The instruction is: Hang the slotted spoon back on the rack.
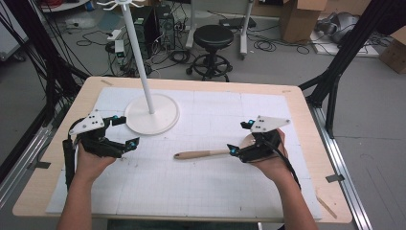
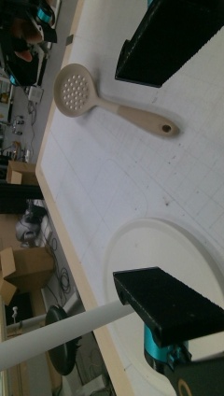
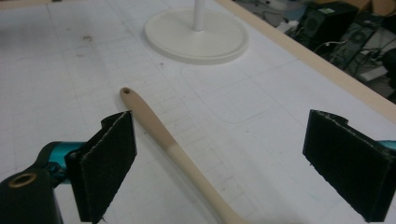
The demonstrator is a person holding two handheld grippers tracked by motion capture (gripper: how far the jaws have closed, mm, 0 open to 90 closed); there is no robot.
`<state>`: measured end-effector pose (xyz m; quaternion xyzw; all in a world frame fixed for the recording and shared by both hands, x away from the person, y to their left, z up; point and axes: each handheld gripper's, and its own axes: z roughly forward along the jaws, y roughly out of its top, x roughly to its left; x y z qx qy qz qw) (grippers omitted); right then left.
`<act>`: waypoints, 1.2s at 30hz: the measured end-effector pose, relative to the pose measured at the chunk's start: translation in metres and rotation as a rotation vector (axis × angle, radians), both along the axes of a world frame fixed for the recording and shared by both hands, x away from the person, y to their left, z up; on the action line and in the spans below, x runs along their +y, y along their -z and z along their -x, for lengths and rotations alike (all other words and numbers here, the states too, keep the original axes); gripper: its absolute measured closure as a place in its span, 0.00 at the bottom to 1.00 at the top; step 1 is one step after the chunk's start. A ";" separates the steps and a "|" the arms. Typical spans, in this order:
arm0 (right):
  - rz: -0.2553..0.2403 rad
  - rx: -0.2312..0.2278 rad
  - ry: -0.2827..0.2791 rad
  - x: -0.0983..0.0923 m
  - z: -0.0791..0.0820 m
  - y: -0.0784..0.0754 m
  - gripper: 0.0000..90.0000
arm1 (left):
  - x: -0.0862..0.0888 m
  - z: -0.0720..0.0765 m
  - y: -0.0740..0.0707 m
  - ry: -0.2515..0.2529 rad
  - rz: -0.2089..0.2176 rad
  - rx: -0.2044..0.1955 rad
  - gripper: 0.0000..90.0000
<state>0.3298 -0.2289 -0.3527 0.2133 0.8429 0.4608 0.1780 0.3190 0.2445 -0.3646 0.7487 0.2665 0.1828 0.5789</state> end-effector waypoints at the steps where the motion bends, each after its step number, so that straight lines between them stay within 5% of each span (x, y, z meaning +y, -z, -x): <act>1: 0.015 0.002 -0.016 0.005 -0.004 0.001 0.10 | 0.001 0.000 0.000 -0.002 -0.001 0.000 0.06; 13: 0.215 0.122 -0.144 0.060 -0.037 0.018 0.11 | 0.002 0.000 -0.001 -0.016 -0.027 -0.006 0.06; 23: 0.382 0.196 -0.177 0.079 -0.053 0.036 0.17 | 0.004 0.001 -0.001 -0.023 -0.025 -0.008 0.06; 27: 0.493 0.211 -0.189 0.085 -0.054 0.046 0.20 | 0.004 0.000 -0.001 -0.025 -0.024 -0.005 0.06; 36: 0.562 0.249 -0.225 0.090 -0.057 0.053 0.34 | 0.005 0.000 -0.001 -0.025 -0.023 -0.007 0.06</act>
